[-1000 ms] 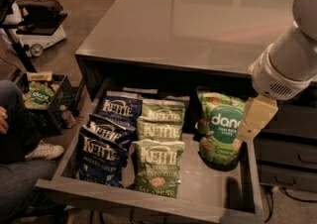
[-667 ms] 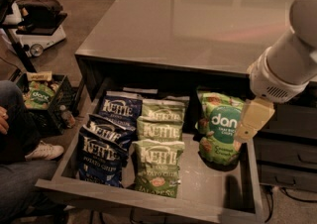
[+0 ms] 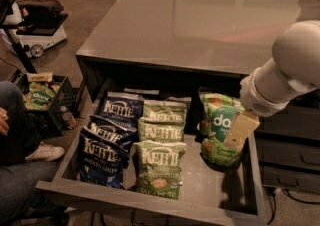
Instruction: Pick green rice chip bag from top drawer and place on counter
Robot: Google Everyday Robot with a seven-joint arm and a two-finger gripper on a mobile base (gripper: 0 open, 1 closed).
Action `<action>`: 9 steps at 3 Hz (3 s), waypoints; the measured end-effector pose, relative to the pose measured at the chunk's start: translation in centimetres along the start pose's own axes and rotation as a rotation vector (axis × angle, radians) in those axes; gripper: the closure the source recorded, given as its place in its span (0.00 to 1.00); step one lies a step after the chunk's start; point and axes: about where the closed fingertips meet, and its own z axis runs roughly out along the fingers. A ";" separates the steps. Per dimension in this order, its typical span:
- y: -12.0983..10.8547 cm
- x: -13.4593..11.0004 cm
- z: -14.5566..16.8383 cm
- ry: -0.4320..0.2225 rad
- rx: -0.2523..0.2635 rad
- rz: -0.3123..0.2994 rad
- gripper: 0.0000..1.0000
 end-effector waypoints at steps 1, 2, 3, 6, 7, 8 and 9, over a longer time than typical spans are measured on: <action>-1.3 0.1 3.2 -0.007 -0.004 -0.001 0.00; -3.2 -0.5 5.7 -0.009 -0.007 -0.017 0.00; -4.7 -1.2 7.5 -0.007 -0.011 -0.030 0.00; -4.6 -1.4 11.8 0.015 -0.078 -0.031 0.00; -4.6 -1.5 11.8 0.015 -0.079 -0.031 0.18; -4.6 -1.5 11.8 0.015 -0.079 -0.031 0.41; -4.6 -1.5 11.8 0.015 -0.079 -0.031 0.65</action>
Offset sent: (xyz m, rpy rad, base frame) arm 0.0832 0.0006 -0.0649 0.0069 -0.0021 0.0384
